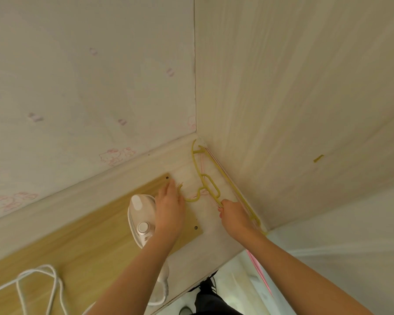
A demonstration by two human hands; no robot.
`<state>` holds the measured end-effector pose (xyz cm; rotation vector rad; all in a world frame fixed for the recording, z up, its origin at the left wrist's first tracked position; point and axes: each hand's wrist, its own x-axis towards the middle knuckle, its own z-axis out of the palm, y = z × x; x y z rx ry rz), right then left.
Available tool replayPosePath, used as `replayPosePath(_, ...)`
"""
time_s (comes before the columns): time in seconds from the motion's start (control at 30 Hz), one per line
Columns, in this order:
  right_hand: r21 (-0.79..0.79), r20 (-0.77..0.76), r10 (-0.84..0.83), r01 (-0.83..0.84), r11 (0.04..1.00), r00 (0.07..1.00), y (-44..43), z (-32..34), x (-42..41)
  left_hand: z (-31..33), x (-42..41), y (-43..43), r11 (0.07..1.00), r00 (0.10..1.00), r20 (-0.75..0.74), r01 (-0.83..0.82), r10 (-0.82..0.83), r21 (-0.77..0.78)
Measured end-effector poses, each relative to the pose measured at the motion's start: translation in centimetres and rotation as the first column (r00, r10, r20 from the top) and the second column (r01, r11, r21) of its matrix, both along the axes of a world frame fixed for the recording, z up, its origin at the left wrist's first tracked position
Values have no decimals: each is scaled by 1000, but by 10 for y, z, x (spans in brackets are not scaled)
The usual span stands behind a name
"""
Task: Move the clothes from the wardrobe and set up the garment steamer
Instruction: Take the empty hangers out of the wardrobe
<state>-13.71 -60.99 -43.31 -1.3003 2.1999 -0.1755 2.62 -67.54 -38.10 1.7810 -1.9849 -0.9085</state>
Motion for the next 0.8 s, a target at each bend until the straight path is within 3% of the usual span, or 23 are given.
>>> replayPosePath(0.07, 2, -5, 7, -7, 1000, 1000, -2, -2, 1, -11, 1, 5, 949, 954, 216, 251, -209, -189)
replayPosePath(0.13, 1, 9, 13, -13, 1000, 1000, -4, -5, 1, -17, 0, 9, 836, 835, 392, 496, -385, -234)
replayPosePath(0.2, -5, 19, 22, -21, 1000, 1000, -5, -7, 2, -26, -1, 9, 772, 761, 476, 592, -440, -232)
replayPosePath(0.5, -126, 19, 65, -62, 990, 998, 4, -17, 5, -32, -7, 1, 783, 612, 645, 621, -458, -34)
replayPosePath(0.6, -141, -11, 72, -73, 987, 997, 6, -22, 7, -35, -9, -2, 794, 588, 641, 606, -493, 56)
replayPosePath(0.8, -103, -128, 140, -154, 983, 982, 7, -30, 5, -46, -13, 0, 804, 600, 639, 593, -481, 49)
